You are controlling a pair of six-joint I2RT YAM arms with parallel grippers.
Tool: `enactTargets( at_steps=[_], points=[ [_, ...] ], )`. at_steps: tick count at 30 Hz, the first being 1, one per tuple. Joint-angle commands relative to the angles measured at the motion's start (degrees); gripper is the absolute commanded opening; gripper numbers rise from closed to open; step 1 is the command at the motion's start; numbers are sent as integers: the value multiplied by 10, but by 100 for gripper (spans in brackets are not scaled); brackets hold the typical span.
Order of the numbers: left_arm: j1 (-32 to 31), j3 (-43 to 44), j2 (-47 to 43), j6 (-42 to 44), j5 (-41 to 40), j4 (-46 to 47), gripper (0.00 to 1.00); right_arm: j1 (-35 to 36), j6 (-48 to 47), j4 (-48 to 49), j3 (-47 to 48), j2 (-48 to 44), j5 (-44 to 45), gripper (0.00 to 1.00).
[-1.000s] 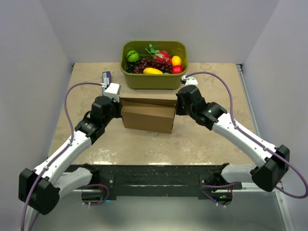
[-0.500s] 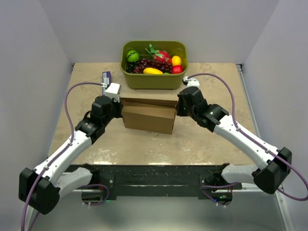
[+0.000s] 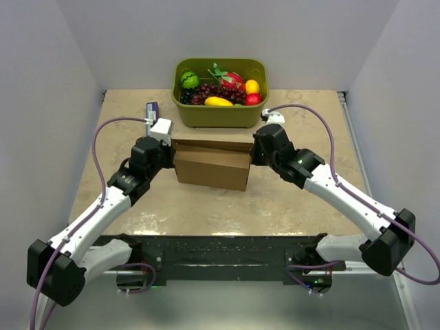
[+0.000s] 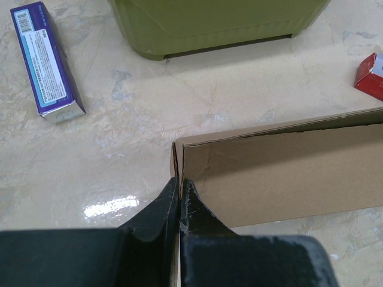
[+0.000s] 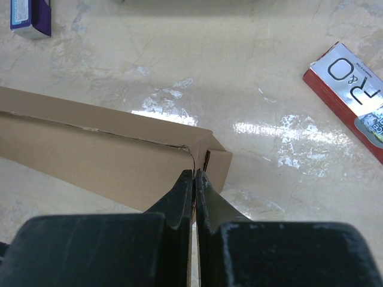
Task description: Fold the paper box
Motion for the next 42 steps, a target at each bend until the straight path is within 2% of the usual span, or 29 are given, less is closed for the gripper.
enactTargets(
  at_steps=[1, 7, 19, 42],
  points=[
    [-9, -13, 17, 3, 26, -52, 0, 15, 24, 46, -12, 7, -19, 0],
    [-10, -13, 18, 2, 25, -53, 0, 18, 29, 52, -29, 4, -11, 0],
    [-10, -12, 18, 3, 23, -54, 0, 19, 32, -5, -96, -20, 37, 0],
    [-9, -11, 13, 7, 16, -58, 0, 53, 24, -120, -97, 18, 121, 0]
  ],
)
